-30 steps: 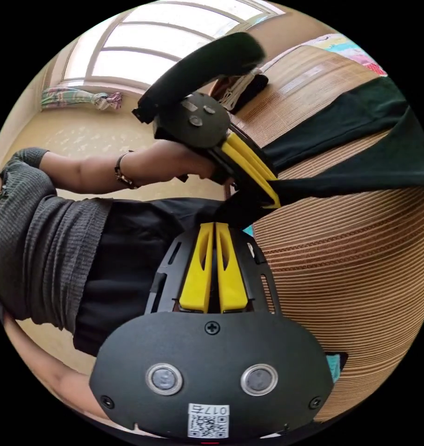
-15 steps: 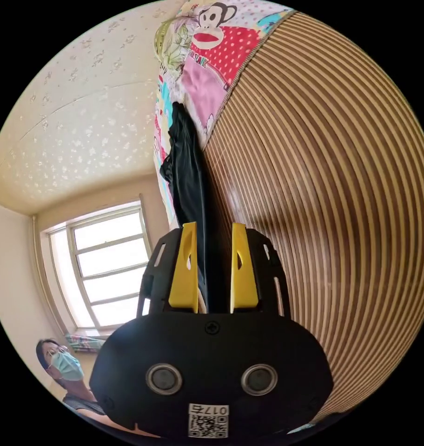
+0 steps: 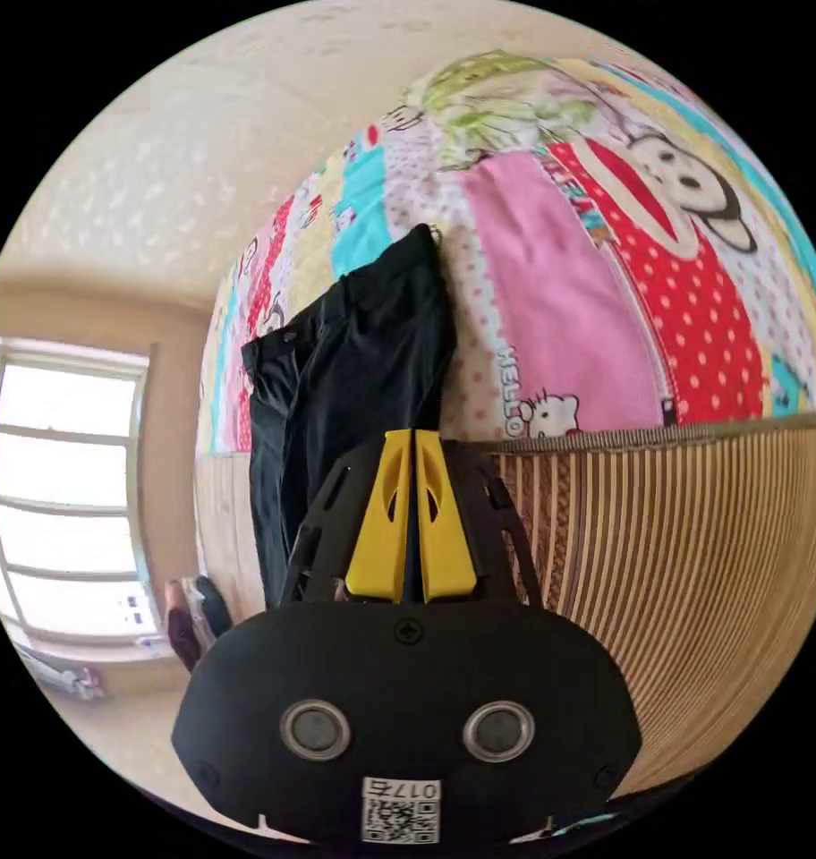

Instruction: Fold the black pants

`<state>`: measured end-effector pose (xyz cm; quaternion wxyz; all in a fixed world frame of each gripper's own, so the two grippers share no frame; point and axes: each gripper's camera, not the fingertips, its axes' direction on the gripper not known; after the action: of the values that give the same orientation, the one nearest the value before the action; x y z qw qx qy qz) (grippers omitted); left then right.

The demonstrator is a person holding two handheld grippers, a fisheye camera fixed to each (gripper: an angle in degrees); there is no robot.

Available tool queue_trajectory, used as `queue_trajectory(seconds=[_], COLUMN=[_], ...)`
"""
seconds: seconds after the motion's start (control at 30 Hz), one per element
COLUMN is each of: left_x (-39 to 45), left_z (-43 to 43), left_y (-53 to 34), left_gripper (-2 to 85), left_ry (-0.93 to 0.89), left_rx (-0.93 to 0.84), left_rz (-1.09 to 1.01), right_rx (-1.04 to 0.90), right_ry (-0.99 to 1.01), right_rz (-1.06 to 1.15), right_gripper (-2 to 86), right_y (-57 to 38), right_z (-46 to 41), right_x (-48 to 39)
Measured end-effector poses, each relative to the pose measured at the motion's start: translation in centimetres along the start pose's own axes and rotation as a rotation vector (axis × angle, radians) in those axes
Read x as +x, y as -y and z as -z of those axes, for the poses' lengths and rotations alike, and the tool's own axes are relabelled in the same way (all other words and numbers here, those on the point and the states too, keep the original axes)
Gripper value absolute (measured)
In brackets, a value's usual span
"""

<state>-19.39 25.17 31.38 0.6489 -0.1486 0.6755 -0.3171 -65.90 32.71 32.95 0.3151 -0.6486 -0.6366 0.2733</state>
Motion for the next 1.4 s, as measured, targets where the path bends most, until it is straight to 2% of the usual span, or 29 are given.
queue_trajectory(seconds=[0.1, 0.17, 0.2, 0.27, 0.37, 0.43, 0.5, 0.57, 0.63, 0.73, 0.8, 0.87, 0.9, 0.97, 1.03, 1.1, 1.17, 1.23, 1.27, 1.3, 1.4], left_x=[-1.2, -2.1, -2.8, -4.5, -5.9, -7.1, -7.4, -7.1, -6.0, -3.4, -1.2, 1.0, 2.9, 6.1, 8.6, 7.7, 6.4, 3.5, 2.5, 1.4, 1.0], left_z=[4.9, 8.3, 10.8, 13.8, 18.2, 20.5, 21.6, 22.4, 22.9, 22.9, 22.6, 22.6, 23.2, 25.2, 29.0, 29.8, 29.5, 28.2, 28.0, 27.9, 29.0], left_y=[-1.1, -1.8, -2.5, -3.3, -3.9, -3.8, -3.4, -2.7, -1.5, -0.2, 0.3, 0.7, 1.0, 1.2, 1.1, 1.1, 0.9, 0.2, 0.1, -0.1, 0.0], left_gripper=[-0.9, -0.9, -0.9, -0.9, -0.8, -0.7, -0.5, -0.1, 2.0, 6.7, 6.2, 1.2, 0.3, -0.4, -0.8, -0.8, -0.9, -0.9, -0.9, -0.9, -1.0], left_ry=[-0.345, -0.436, -0.417, -0.380, -0.200, -0.044, -0.006, -0.008, 0.007, 0.132, 0.256, 0.310, 0.258, 0.013, -0.472, -0.715, -0.598, -0.023, 0.090, 0.163, 0.092], left_rx=[0.113, 0.191, 0.259, 0.289, 0.300, 0.248, 0.224, 0.198, 0.116, -0.054, -0.171, -0.257, -0.277, -0.241, -0.072, -0.018, -0.087, -0.301, -0.347, -0.411, -0.422], left_rz=[0.017, 0.040, 0.056, 0.122, 0.176, 0.213, 0.209, 0.189, 0.147, 0.057, -0.001, -0.054, -0.102, -0.204, -0.274, -0.200, -0.122, 0.001, 0.043, 0.057, 0.070], right_rx=[0.118, 0.201, 0.207, 0.099, 0.023, 0.004, -0.062, -0.213, -0.351, -0.514, -0.539, -0.506, -0.493, -0.427, -0.319, -0.234, -0.175, -0.166, -0.183, -0.202, -0.234], right_ry=[-0.232, -0.294, -0.277, -0.057, 0.219, 0.366, 0.390, 0.288, 0.249, 0.250, 0.321, 0.419, 0.434, 0.508, 0.676, 0.828, 0.928, 0.960, 0.952, 0.928, 0.870], right_rz=[0.176, 0.360, 0.396, 0.401, 0.212, 0.209, 0.284, 0.436, 0.497, 0.410, 0.300, 0.151, 0.124, 0.012, -0.103, -0.207, -0.285, -0.325, -0.338, -0.345, -0.327], right_gripper=[0.8, 0.7, 0.7, 0.9, 1.0, 1.2, 1.6, 2.2, 2.5, 2.9, 3.3, 4.2, 4.6, 6.5, 7.7, 9.0, 11.9, 13.4, 13.8, 14.0, 12.7], right_y=[-1.2, -3.2, -3.6, -3.4, -4.2, -6.4, -9.7, -16.1, -21.8, -31.7, -37.1, -43.5, -44.9, -49.4, -52.1, -54.4, -56.8, -58.0, -58.6, -58.9, -59.7], right_z=[1.8, 1.9, 1.7, -0.6, -3.1, -3.3, -3.4, -3.6, -4.0, -4.0, -3.0, -0.9, -0.3, 2.1, 3.8, 4.5, 4.0, 3.1, 2.5, 2.2, 2.0], right_x=[-8.7, -16.4, -18.1, -21.2, -19.7, -18.3, -17.1, -14.6, -11.4, -4.8, -1.4, 1.9, 2.5, 4.0, 5.2, 6.3, 7.4, 8.2, 8.6, 8.8, 9.4])
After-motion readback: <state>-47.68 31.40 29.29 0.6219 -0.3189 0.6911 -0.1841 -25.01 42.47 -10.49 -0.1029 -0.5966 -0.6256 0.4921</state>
